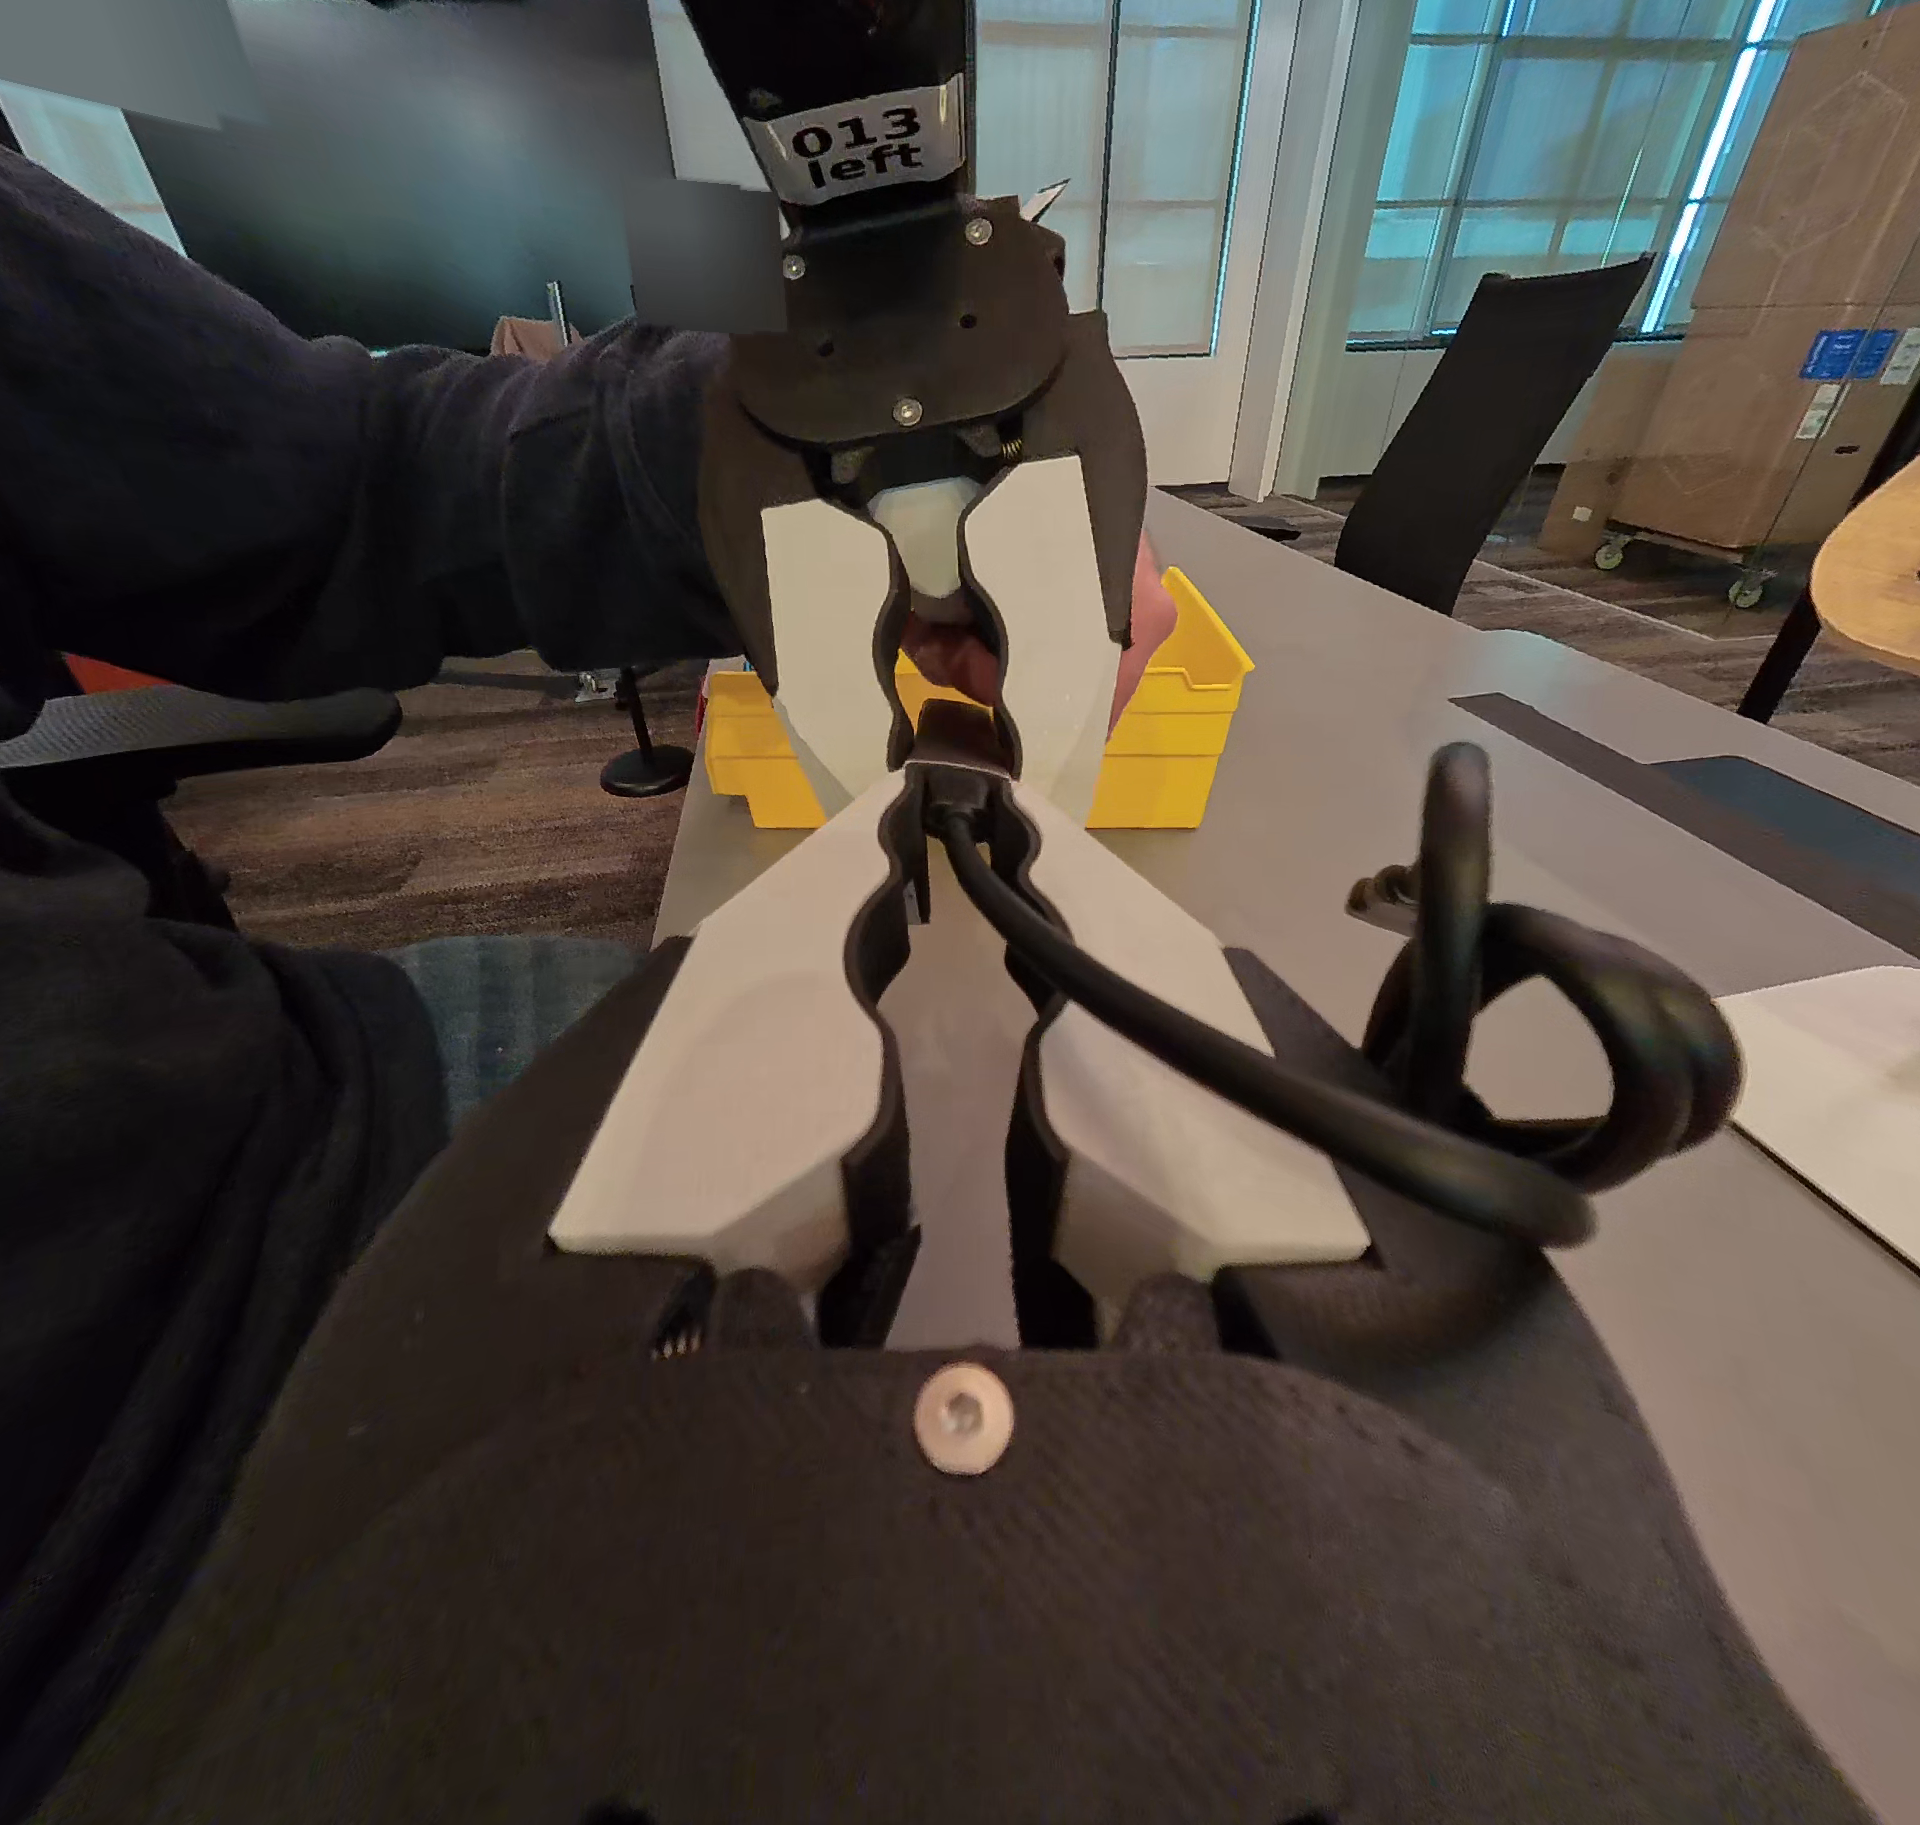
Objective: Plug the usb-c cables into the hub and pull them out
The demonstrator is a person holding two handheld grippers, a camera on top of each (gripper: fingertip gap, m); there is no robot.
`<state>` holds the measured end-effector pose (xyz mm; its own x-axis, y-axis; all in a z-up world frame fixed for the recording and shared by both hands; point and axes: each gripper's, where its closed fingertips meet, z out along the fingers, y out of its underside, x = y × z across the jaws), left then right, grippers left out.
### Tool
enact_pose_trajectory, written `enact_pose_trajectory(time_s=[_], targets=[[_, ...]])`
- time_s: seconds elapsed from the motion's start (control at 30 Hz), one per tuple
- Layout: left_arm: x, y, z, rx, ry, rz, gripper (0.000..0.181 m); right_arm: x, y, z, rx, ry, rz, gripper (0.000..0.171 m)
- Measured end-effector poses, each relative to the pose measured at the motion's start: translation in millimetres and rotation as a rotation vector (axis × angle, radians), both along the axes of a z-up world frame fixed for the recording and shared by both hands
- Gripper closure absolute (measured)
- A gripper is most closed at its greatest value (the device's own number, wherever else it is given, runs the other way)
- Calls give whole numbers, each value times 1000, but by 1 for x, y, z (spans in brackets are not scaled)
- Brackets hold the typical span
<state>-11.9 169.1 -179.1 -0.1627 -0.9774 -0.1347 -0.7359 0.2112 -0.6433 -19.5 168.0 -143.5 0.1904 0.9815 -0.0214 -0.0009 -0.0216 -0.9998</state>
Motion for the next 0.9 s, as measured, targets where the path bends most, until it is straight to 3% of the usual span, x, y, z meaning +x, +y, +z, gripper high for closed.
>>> enact_pose_trajectory(time_s=[0.27, 0.37, 0.47, 0.9], targets=[[4, -3, 1, -8, 3, -14, 159, 3, -3, 2, 19, 7, 16, 162], [5, -14, -4, -54, 25, -83, 130, 1, -10, 5, 37, 17, 48, 162], [4, -19, -9, -74, 67, -128, 153, -2, -13, 5, 49, 12, 55, 162], [4, -11, -15, -55, 120, -58, 156, -1, -6, 4, 59, -9, -7, 161]])
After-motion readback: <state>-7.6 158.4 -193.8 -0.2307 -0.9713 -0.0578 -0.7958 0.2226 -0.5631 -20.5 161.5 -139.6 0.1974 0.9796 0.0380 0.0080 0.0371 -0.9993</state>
